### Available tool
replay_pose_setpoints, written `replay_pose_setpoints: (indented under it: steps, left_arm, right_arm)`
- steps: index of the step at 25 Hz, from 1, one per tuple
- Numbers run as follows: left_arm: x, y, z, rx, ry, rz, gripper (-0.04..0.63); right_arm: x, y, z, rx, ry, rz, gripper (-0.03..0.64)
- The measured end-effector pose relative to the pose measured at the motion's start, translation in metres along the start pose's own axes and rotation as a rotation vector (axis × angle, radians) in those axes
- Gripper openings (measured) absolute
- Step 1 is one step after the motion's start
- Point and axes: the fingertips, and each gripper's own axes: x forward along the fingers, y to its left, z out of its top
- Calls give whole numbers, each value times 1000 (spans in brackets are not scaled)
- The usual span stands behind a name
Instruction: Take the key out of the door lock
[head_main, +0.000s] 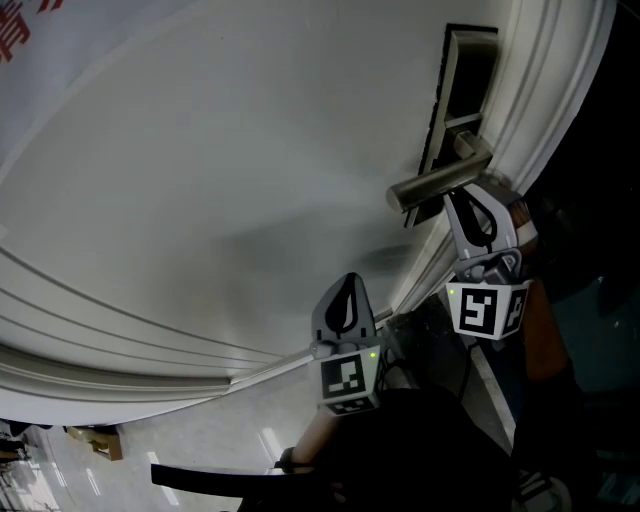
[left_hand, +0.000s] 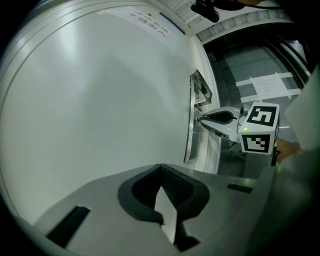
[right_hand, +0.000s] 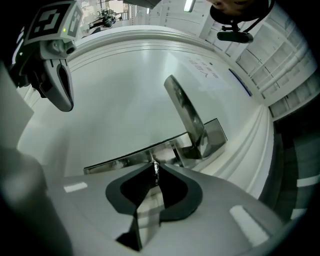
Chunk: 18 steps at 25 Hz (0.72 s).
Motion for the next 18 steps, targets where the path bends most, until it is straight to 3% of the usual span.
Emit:
replay_pose_setpoints:
  steps: [18]
  left_arm:
    - [2,-3,2,8,1,-23,0]
  right_arm:
    - [0,4,0,-193,-2,21,20]
